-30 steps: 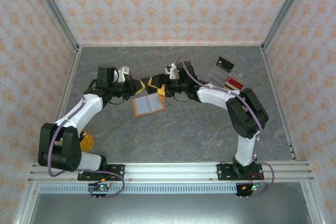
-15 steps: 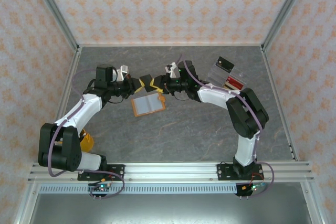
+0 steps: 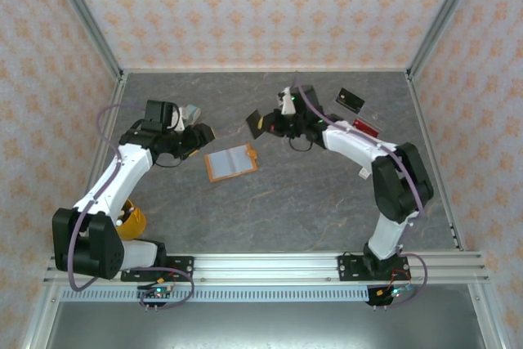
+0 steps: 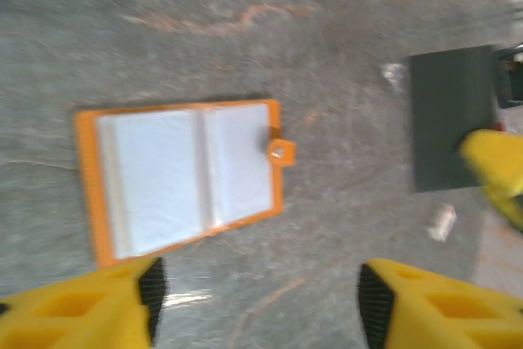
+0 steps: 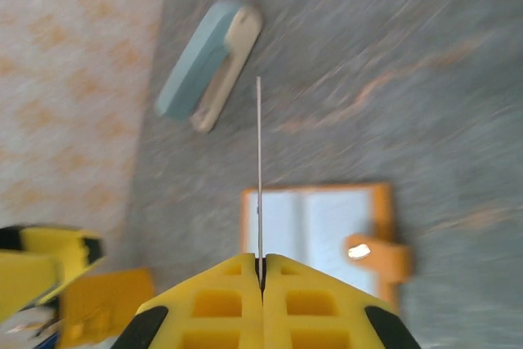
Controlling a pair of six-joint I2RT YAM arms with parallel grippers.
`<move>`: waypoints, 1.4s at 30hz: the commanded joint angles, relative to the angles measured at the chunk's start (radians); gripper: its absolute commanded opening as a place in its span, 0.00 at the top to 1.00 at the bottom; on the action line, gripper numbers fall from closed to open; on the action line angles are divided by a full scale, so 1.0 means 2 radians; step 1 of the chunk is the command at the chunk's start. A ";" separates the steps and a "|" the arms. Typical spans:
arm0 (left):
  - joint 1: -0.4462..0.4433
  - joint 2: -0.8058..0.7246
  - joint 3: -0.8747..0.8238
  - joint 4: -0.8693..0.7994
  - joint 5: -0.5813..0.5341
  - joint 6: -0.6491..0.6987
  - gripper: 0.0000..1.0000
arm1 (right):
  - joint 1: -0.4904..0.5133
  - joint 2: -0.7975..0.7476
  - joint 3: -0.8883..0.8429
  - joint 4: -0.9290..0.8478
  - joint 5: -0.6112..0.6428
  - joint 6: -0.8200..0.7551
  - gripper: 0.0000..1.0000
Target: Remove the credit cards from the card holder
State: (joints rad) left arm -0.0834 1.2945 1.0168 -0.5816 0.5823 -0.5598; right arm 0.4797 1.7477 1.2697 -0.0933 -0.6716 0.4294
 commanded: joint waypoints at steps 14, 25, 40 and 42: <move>0.002 -0.036 0.027 -0.087 -0.143 0.055 0.00 | -0.174 -0.038 0.113 -0.170 0.164 -0.453 1.00; 0.002 -0.027 0.024 -0.080 -0.142 0.057 0.00 | -0.253 0.022 0.184 -0.261 0.121 -0.637 1.00; 0.002 -0.015 0.029 -0.074 -0.123 0.048 0.00 | -0.284 0.105 0.264 -0.329 0.039 -0.765 1.00; 0.002 -0.013 0.031 -0.074 -0.121 0.046 0.00 | -0.286 0.116 0.277 -0.329 0.041 -0.770 1.00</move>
State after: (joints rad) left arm -0.0834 1.2575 1.0466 -0.7223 0.3332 -0.4637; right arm -0.0860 1.9488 1.7767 -0.7155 -0.5587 -1.0561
